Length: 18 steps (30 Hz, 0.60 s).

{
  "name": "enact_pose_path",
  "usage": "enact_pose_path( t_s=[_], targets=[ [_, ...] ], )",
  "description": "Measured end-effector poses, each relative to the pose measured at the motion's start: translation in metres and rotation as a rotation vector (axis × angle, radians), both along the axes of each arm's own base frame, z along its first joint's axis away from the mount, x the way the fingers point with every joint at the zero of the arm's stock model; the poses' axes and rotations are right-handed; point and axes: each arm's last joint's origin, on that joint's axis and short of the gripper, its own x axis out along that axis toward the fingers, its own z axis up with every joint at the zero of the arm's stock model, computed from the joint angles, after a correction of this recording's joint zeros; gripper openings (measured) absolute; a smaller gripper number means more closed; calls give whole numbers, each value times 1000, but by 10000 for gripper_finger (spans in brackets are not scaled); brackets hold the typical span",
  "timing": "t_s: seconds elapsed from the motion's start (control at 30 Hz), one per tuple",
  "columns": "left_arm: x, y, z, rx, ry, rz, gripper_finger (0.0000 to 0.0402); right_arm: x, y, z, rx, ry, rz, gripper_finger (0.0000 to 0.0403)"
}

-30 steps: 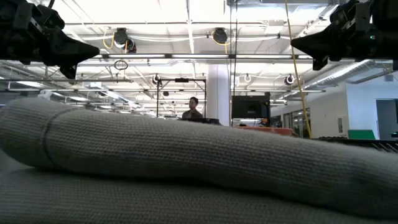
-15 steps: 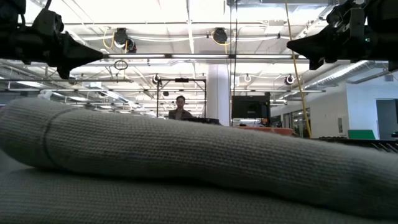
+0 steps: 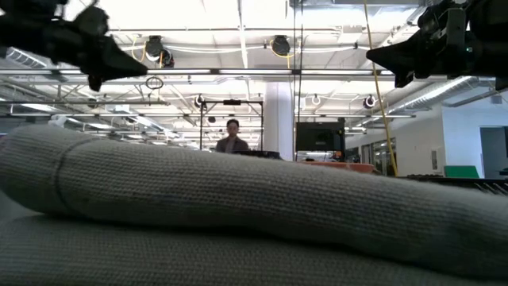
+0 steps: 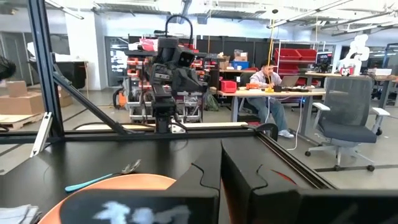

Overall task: Set table place
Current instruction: Put the brown bowl on the orange plate

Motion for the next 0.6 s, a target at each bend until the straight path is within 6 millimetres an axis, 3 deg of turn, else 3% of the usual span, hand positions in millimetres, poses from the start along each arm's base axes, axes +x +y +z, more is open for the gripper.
enact_pose_path(
  t_s=[0.27, 0.6],
  targets=[
    [55, 33, 14, -41, 224, -79, 54, 0, 0, 0, 1, 3, 0, 0],
    [116, 58, 18, -52, 259, -275, 32, 0, 0, -1, 3, 11, 1, 0]
  ],
)
